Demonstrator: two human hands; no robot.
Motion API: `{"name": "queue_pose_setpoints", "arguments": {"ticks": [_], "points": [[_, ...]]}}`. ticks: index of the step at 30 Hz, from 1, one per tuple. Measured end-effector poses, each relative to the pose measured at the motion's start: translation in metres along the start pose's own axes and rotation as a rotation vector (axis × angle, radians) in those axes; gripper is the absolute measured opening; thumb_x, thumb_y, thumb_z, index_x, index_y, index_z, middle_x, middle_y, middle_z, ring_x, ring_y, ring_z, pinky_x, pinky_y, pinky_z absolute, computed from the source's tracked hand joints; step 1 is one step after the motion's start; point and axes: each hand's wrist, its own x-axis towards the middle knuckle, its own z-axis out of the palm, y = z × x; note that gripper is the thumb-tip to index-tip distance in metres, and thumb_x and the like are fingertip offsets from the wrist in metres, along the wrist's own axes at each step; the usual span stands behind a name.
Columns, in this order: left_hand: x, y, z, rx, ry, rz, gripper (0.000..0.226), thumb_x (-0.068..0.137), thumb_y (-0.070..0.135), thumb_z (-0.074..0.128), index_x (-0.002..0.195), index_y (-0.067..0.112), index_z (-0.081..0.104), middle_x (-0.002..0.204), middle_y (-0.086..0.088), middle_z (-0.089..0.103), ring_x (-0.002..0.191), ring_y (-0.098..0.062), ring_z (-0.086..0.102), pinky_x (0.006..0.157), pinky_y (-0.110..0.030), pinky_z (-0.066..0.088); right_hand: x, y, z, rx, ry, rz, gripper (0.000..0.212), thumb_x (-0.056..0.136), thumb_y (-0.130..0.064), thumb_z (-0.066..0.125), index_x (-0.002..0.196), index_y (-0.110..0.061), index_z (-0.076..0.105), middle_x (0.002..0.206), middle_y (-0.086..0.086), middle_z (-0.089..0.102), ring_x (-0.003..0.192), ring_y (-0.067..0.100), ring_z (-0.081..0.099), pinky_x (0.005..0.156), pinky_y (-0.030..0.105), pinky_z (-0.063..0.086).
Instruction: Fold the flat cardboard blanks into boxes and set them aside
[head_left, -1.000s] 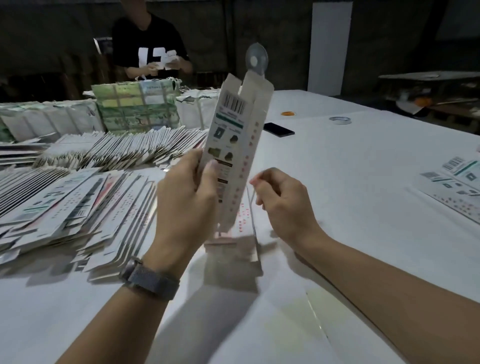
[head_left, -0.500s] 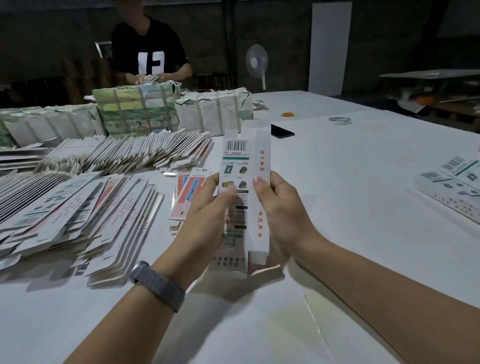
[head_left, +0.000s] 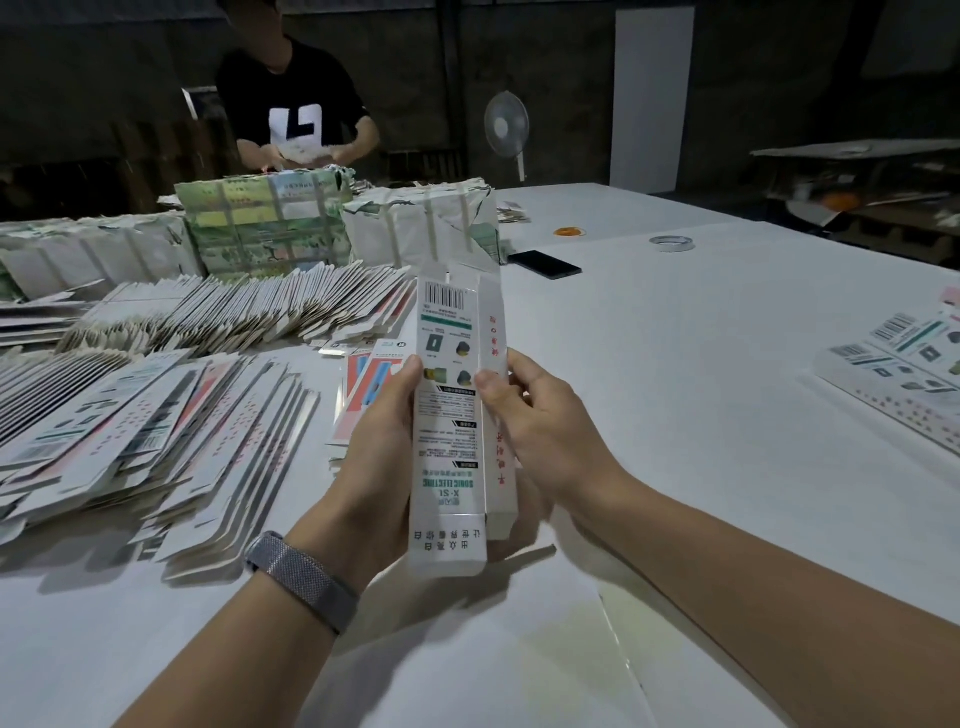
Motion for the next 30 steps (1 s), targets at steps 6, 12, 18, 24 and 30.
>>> {"name": "queue_pose_setpoints", "arguments": {"ticks": [6, 12, 18, 24, 30], "points": [[-0.001, 0.002, -0.004, 0.114, -0.008, 0.018, 0.050, 0.098, 0.054, 0.041, 0.128, 0.024, 0.067, 0.115, -0.016, 0.074, 0.092, -0.033, 0.073, 0.069, -0.039, 0.062, 0.000, 0.001, -0.001, 0.018, -0.020, 0.024, 0.033, 0.092, -0.051, 0.054, 0.118, -0.033, 0.065, 0.093, -0.006, 0.072, 0.080, 0.011, 0.070, 0.068, 0.030, 0.058], [-0.006, -0.003, -0.001, 0.211, 0.021, 0.096, 0.055, 0.081, 0.060, 0.050, 0.122, 0.028, 0.070, 0.105, -0.012, 0.076, 0.079, -0.025, 0.072, 0.064, -0.035, 0.059, -0.001, -0.004, 0.001, 0.112, -0.048, 0.055, 0.030, 0.097, -0.048, 0.054, 0.117, -0.028, 0.064, 0.089, -0.008, 0.074, 0.075, 0.007, 0.070, 0.072, 0.041, 0.062], [0.006, -0.007, -0.003, 0.376, -0.065, 0.129, 0.040, 0.109, 0.034, 0.036, 0.136, 0.015, 0.059, 0.090, -0.016, 0.066, 0.069, 0.000, 0.069, 0.082, -0.045, 0.058, -0.003, -0.010, -0.001, 0.230, -0.011, 0.020, 0.021, 0.103, -0.026, 0.052, 0.120, -0.020, 0.064, 0.090, -0.005, 0.075, 0.076, 0.010, 0.072, 0.058, 0.023, 0.055], [0.004, -0.008, 0.003, 0.281, -0.076, 0.149, 0.045, 0.093, 0.052, 0.051, 0.136, 0.041, 0.048, 0.106, 0.005, 0.077, 0.090, -0.015, 0.075, 0.070, -0.032, 0.060, -0.003, -0.017, -0.005, 0.296, 0.004, -0.042, 0.036, 0.089, -0.025, 0.048, 0.118, -0.010, 0.065, 0.078, -0.010, 0.073, 0.066, 0.003, 0.068, 0.053, 0.014, 0.049], [0.004, -0.001, 0.000, 0.214, -0.092, 0.109, 0.030, 0.096, 0.050, 0.058, 0.124, 0.042, 0.055, 0.093, -0.001, 0.077, 0.076, -0.019, 0.074, 0.058, -0.032, 0.059, -0.005, -0.021, -0.005, 0.292, -0.004, -0.061, 0.032, 0.095, -0.018, 0.047, 0.118, -0.005, 0.065, 0.081, -0.005, 0.075, 0.070, 0.008, 0.070, 0.058, 0.020, 0.054]]}}
